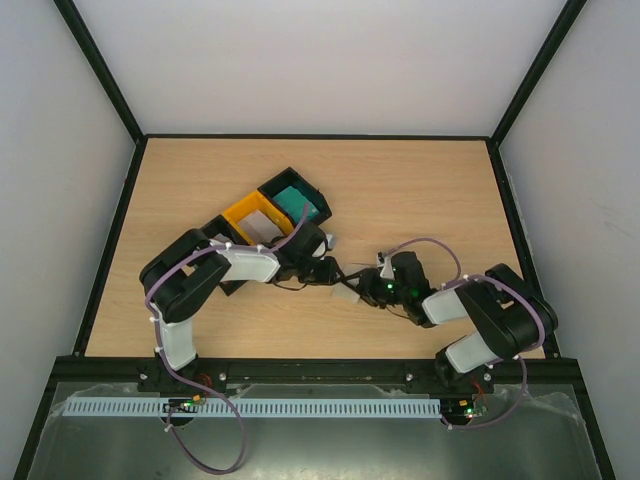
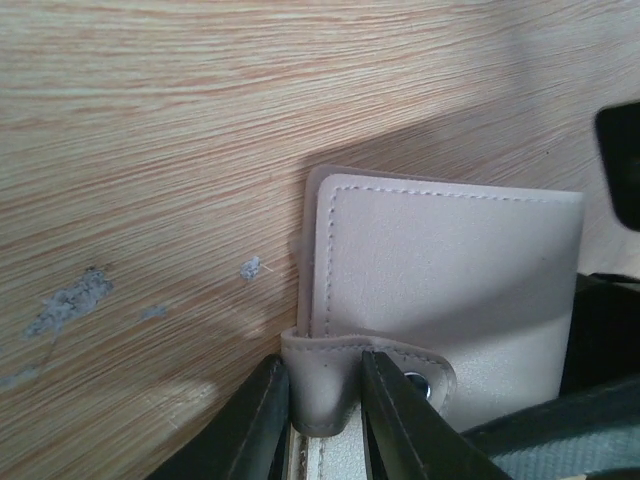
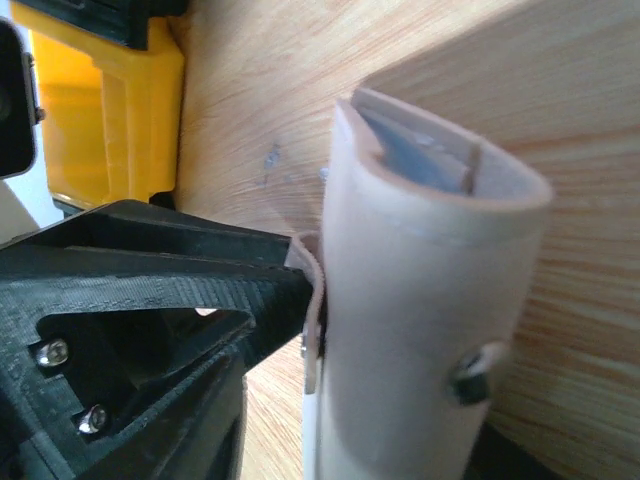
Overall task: Put the credit cards into the card holder
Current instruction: Pick up the card holder from the center of the board.
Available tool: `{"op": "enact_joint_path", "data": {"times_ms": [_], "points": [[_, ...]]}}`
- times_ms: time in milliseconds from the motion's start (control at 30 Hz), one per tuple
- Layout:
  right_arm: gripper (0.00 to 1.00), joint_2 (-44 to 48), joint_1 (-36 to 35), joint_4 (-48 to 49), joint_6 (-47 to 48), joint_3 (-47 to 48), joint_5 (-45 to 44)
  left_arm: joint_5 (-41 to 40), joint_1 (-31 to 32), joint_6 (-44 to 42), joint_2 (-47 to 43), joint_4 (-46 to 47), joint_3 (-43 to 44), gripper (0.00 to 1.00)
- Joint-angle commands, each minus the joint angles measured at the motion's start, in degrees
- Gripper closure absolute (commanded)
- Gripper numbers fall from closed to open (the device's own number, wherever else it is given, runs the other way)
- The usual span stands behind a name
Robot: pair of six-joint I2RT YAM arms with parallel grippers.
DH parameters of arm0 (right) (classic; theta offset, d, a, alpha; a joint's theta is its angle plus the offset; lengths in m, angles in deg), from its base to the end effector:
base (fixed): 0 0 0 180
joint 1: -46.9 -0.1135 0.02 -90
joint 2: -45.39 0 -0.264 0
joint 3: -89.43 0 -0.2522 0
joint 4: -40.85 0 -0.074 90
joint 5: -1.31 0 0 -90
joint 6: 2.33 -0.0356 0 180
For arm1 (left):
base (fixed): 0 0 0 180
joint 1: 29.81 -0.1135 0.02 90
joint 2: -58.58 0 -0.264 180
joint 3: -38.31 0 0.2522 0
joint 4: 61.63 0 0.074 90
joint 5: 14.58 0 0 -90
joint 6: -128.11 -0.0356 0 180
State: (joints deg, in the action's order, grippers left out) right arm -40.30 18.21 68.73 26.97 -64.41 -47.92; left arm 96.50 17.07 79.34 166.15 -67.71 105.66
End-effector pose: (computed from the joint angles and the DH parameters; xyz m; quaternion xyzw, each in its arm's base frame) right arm 0.1766 0.1231 0.1064 0.0624 0.8335 0.5376 0.1109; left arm 0.2411 -0.2762 0.1248 0.1130 0.9080 -0.3764 0.1449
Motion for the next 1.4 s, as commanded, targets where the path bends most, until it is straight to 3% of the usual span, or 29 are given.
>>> {"op": "enact_joint_path", "data": {"times_ms": [0, 167, 333, 400, 533, 667, 733, 1067, 1367], "points": [[0.66, -1.0, -1.63, 4.79, -3.67, -0.78, -3.55, -1.19, -0.38, 0.69, 3.05, -3.76, -4.2, 0.77], [0.75, 2.06, -1.63, 1.92, -2.45, -1.06, -6.69, -1.65, -0.54, 0.53, 1.87, -3.68, -4.36, 0.77], [0.64, 7.12, -1.59, -1.88, -1.64, -1.87, -9.68, -1.94, -0.92, 0.34, 1.77, -4.11, -4.57, 0.77], [0.64, 9.4, -1.62, -3.56, -1.41, -2.32, -11.11, -2.01, -1.03, 0.21, 1.7, -4.08, -4.86, 0.77], [0.75, 12.55, -1.63, -6.39, -0.81, -2.28, -13.09, -2.05, -1.17, 0.18, 1.38, -4.08, -5.22, 0.77], [0.97, 12.86, -1.6, -7.74, 0.05, -1.58, -13.67, -2.01, -1.21, 0.88, -0.01, -3.63, -5.56, 0.77], [0.98, 12.62, -1.58, -9.3, 1.36, -0.67, -13.31, -1.95, -0.97, 1.22, -3.58, -0.6, -6.89, 0.75], [0.98, 19.77, -1.76, -23.05, 4.91, 4.46, -14.54, -3.63, -0.75, 2.72, -18.94, -2.03, -6.0, 0.41], [0.98, 25.67, -2.0, -24.56, 1.5, 6.55, -8.97, -4.53, 1.51, 3.7, -15.2, -8.02, 0.06, 0.36]]}}
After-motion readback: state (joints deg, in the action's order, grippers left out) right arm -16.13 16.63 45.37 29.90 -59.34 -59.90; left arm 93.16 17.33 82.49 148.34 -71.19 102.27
